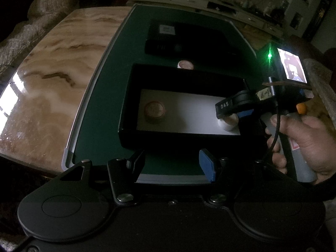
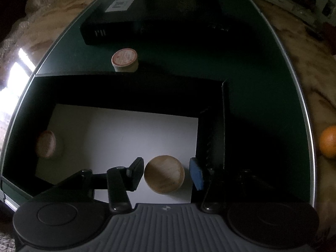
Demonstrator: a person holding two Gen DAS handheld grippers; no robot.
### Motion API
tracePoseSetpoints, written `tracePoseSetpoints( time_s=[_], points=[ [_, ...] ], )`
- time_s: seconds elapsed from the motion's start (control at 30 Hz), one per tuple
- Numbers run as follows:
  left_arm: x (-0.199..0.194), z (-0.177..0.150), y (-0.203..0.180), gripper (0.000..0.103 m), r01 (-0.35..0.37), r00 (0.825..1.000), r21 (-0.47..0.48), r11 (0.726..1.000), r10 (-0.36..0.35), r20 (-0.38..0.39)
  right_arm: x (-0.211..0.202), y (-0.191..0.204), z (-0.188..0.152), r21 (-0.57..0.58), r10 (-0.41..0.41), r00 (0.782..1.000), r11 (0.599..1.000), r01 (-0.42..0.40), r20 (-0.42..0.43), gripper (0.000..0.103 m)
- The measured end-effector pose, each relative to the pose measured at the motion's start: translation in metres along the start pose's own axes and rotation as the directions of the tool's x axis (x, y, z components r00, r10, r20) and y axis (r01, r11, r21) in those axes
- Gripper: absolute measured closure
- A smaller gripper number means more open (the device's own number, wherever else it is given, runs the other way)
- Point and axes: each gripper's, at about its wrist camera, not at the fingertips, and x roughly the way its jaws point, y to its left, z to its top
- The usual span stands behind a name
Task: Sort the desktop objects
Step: 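Lower the held container onto the white paper sheet with the right gripper, then open the right gripper and pull it back from the container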
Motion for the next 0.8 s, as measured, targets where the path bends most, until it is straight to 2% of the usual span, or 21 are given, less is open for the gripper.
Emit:
tracePoseSetpoints(
  time_s=[0.33,0.8],
  points=[
    [0.002,0.002,-0.003,0.046,-0.013,1.000,0.007,1.000,0.013,-0.006,-0.015,0.002,-0.002,-0.014,0.015,0.999,1.000,-0.015,0.041,0.051],
    [0.009,0.023,-0.007,0.041,-0.054,0.999,0.011,0.998,0.054,0.008,-0.058,-0.004,-0.011,-0.003,0.051,0.983,0.999,-0.051,0.176,0.030]
  ],
)
